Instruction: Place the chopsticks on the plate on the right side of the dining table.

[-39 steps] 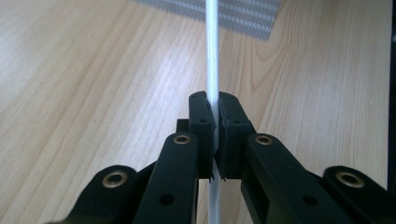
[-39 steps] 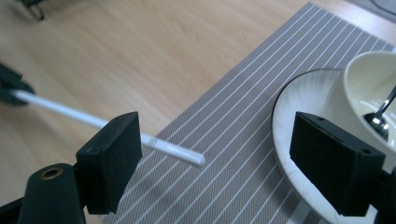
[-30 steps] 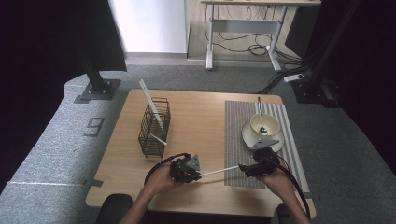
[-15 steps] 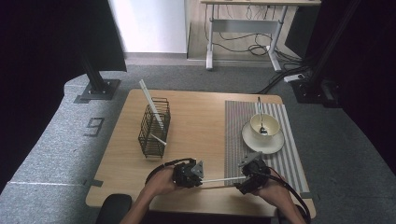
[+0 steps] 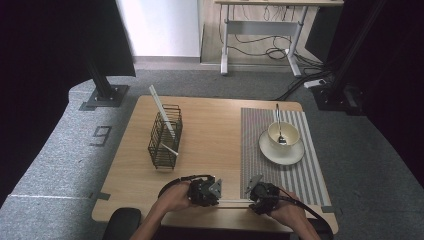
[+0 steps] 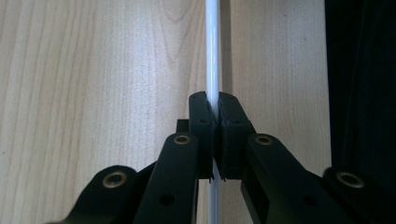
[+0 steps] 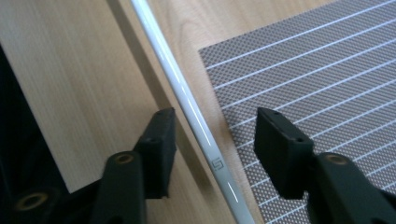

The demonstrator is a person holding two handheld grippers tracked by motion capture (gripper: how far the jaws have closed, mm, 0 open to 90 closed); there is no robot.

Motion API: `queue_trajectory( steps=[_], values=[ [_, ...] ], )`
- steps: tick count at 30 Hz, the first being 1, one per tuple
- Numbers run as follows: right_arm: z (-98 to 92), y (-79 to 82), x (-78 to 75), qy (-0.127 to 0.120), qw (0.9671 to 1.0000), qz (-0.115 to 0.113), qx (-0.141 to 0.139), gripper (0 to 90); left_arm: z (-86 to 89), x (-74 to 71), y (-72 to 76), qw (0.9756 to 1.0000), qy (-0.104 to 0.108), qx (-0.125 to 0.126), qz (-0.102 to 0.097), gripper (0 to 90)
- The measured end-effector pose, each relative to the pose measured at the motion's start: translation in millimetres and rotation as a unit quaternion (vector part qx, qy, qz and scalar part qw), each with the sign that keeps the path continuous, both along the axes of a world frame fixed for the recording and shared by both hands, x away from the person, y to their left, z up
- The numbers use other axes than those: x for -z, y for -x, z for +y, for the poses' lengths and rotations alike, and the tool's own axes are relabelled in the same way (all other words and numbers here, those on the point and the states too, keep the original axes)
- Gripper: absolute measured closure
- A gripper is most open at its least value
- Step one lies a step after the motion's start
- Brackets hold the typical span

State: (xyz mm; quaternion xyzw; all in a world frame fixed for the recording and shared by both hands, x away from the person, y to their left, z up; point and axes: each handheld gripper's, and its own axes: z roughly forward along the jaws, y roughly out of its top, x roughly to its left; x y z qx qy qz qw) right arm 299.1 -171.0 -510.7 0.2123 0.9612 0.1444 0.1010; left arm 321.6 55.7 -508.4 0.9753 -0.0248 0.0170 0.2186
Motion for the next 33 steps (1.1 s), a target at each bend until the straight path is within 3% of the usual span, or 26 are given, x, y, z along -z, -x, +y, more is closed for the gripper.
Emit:
queue_trajectory(
  steps=[12,21,23,25,28,33],
  values=[
    [11.7,8.1,-0.3,0.03,0.9982,0.002,-0.051,74.0,-0.5,0.0,1.2,0.9999,0.006,0.015,0.005,86.4],
    [11.8,11.1,-1.6,0.033,0.997,-0.001,-0.07,77.9,0.4,1.6,0.8,0.9997,0.012,0.02,-0.005,85.2],
    [10.5,12.1,-3.1,0.029,0.9963,0.005,-0.08,79.9,3.0,1.6,-1.9,0.9995,0.027,0.012,-0.011,83.3],
    [10.2,12.5,-3.3,0.025,0.9961,0.007,-0.084,80.8,4.0,1.6,-2.8,0.9994,0.032,0.006,-0.012,80.9],
    [9.7,14.6,-6.3,0.01,0.996,0.015,-0.088,82.7,7.8,-0.5,-6.4,0.9979,0.063,-0.007,-0.013,72.7],
    [6.3,12.8,-11.0,-0.003,0.997,0.016,-0.076,82.8,9.0,-0.9,-7.7,0.9949,0.088,-0.036,-0.033,48.2]
  ],
)
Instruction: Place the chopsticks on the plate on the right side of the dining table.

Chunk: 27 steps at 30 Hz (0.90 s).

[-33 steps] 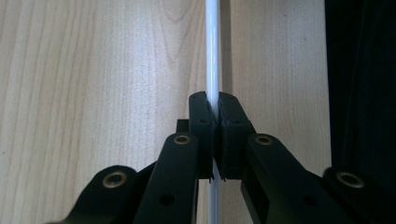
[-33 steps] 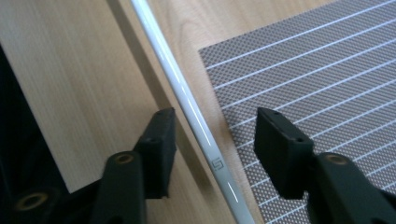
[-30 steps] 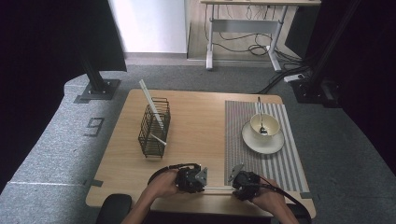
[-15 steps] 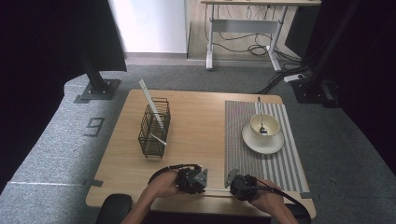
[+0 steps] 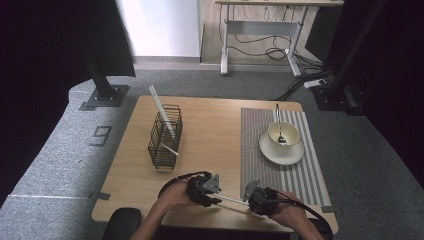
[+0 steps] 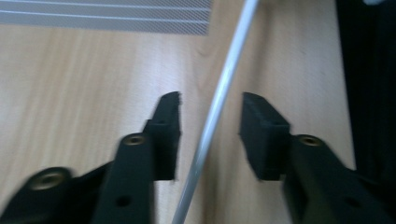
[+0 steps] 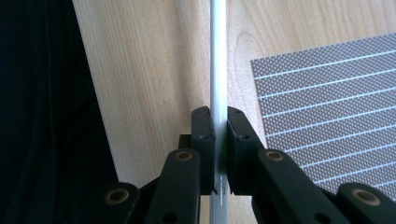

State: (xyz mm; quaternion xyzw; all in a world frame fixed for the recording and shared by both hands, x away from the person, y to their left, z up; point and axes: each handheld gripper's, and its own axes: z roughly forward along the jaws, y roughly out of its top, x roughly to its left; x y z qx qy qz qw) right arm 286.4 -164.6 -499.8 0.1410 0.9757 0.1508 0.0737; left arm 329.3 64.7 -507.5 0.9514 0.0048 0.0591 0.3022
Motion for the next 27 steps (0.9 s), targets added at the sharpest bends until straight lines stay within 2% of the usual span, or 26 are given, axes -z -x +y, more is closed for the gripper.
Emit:
queue_trajectory(
  steps=[3,4,5,7,8,9,10,11,13,14,15,16,20,22,27],
  values=[
    [-3.6,-1.8,-3.7,-0.006,0.9999,-0.001,0.011,82.7,2.2,0.3,-3.4,0.9991,0.024,-0.034,-0.003,36.2],
    [-3.6,-1.8,-3.7,-0.006,0.9999,-0.001,0.011,82.7,2.2,0.3,-3.4,0.9991,0.024,-0.034,-0.003,33.1],
    [-5.2,-2.6,-4.7,-0.005,0.9998,-0.003,0.017,82.7,4.0,0.4,-5.6,0.9977,0.038,-0.056,0.0,29.5],
    [-6.7,-3.3,-5.5,-0.003,0.9998,-0.005,0.021,82.7,5.7,0.9,-6.5,0.9962,0.045,-0.074,-0.001,23.3],
    [-6.7,-3.3,-5.5,-0.003,0.9998,-0.005,0.021,82.7,5.7,0.9,-6.5,0.9962,0.045,-0.074,-0.001,19.7],
    [-7.5,-3.7,-6.0,-0.004,0.9997,-0.005,0.023,82.7,6.3,1.4,-6.7,0.9954,0.049,-0.083,-0.003,19.7],
    [-8.2,-4.0,-6.6,-0.004,0.9996,-0.006,0.026,82.7,6.9,2.0,-7.2,0.9942,0.054,-0.093,-0.001,16.4],
    [-9.7,-4.6,-7.7,-0.005,0.9995,-0.008,0.03,82.7,8.6,3.0,-8.6,0.9913,0.068,-0.113,0.005,13.3],
    [-11.2,-5.0,-8.7,-0.005,0.9994,-0.009,0.033,82.7,10.4,3.8,-9.6,0.988,0.078,-0.134,0.005,7.8],
    [-12.1,-5.4,-9.2,-0.004,0.9993,-0.01,0.035,82.7,10.4,3.8,-9.6,0.988,0.078,-0.134,0.005,5.4],
    [-12.9,-5.5,-9.8,-0.005,0.9992,-0.01,0.038,82.7,12.7,4.1,-9.8,0.9854,0.081,-0.15,-0.001,3.1],
    [-14.0,-6.1,-10.5,-0.006,0.9992,-0.011,0.038,82.7,14.3,3.8,-10.2,0.9844,0.082,-0.155,-0.004,1.1],
    [-17.5,-7.6,-12.8,-0.008,0.9988,-0.014,0.047,82.7,21.3,3.5,-10.7,0.9778,0.099,-0.184,-0.004,0.0],
    [-19.4,-8.7,-13.7,-0.007,0.9985,-0.016,0.052,82.7,24.6,4.0,-10.7,0.9756,0.105,-0.193,-0.005,0.0],
    [-24.7,-11.9,-16.8,-0.011,0.9976,-0.019,0.066,82.7,29.2,8.3,-11.0,0.9745,0.103,-0.199,-0.011,0.0]
  ],
)
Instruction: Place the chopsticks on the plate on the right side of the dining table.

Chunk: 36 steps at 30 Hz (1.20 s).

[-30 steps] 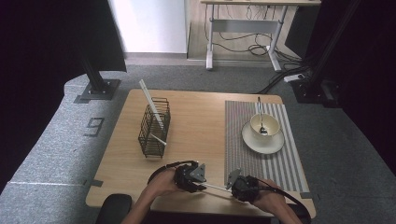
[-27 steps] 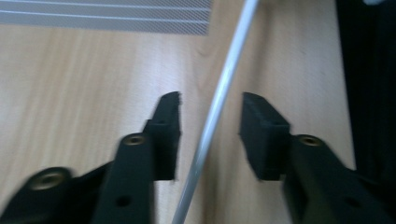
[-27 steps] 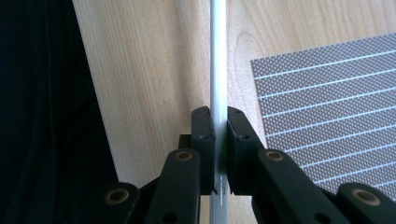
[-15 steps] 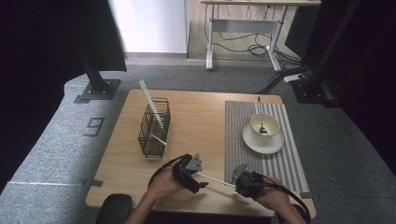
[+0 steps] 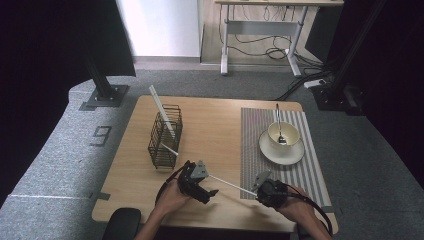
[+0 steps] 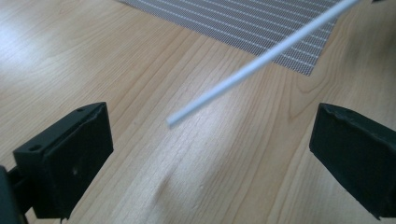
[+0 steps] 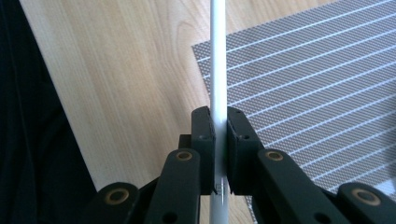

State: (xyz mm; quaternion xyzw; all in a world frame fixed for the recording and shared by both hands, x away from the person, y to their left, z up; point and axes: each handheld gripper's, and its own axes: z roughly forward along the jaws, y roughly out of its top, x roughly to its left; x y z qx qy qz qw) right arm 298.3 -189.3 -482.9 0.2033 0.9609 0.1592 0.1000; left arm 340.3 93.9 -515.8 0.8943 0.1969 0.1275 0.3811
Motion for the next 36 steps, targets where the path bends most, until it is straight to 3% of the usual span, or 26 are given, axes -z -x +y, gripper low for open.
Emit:
queue_trajectory(
  steps=[7,13,19,26,36],
  values=[
    [-8.6,-4.7,-4.8,-0.002,0.9997,-0.005,0.023,82.7,1.0,7.7,-2.2,0.9999,-0.01,-0.007,0.009,0.0],
    [-20.0,-11.1,-11.7,-0.011,0.9988,-0.014,0.045,82.7,-1.8,21.3,-5.1,0.9986,-0.042,-0.007,0.032,0.0],
    [-27.7,-17.9,-19.0,-0.016,0.9977,-0.02,0.063,82.7,-5.4,31.8,-6.1,0.9966,-0.072,-0.006,0.038,0.0],
    [-38.6,-28.3,-26.5,-0.024,0.9955,-0.025,0.088,82.8,-2.2,36.3,-12.0,0.9961,-0.047,-0.011,0.074,0.0],
    [-61.0,-48.6,-31.9,-0.018,0.9905,-0.031,0.133,82.8,-1.6,39.6,-12.9,0.9975,-0.029,-0.002,0.064,0.0]
  ],
)
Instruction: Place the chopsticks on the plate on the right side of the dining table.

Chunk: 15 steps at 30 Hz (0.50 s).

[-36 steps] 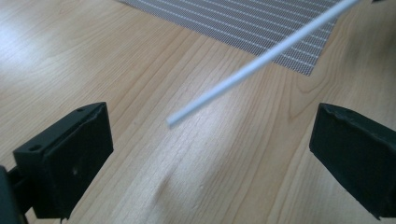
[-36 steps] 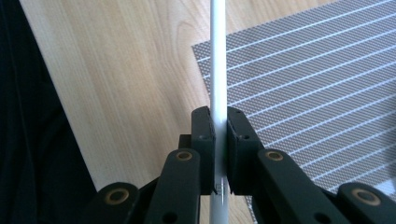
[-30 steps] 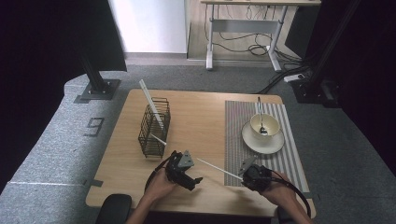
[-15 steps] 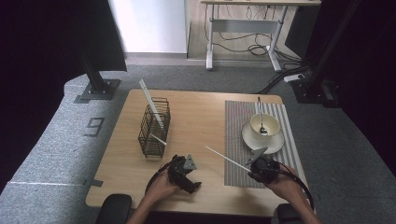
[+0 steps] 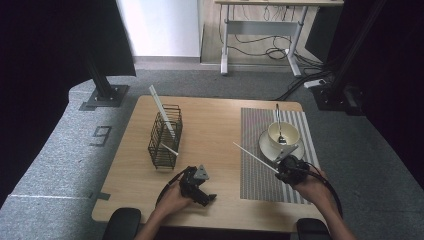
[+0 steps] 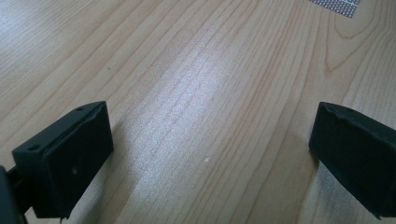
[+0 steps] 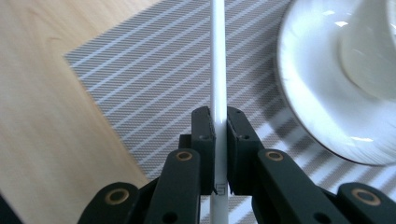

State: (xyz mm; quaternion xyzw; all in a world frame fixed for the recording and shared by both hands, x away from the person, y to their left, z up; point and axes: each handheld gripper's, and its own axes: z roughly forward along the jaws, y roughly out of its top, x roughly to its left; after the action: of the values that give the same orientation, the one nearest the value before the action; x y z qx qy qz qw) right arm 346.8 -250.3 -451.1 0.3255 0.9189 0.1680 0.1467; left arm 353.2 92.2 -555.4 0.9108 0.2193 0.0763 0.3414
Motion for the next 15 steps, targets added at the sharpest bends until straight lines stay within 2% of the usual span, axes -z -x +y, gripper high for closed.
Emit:
queue_trajectory(
  steps=[8,15],
  values=[
    [-20.5,-19.7,-0.5,0.009,0.9989,-0.004,0.045,82.7,-1.0,0.1,-0.6,1.0,0.0,0.001,-0.001,0.0],
    [-33.3,-35.9,6.0,0.017,0.9977,0.001,0.066,82.7,-1.5,0.1,-0.8,1.0,0.0,0.001,-0.001,0.0]
  ],
)
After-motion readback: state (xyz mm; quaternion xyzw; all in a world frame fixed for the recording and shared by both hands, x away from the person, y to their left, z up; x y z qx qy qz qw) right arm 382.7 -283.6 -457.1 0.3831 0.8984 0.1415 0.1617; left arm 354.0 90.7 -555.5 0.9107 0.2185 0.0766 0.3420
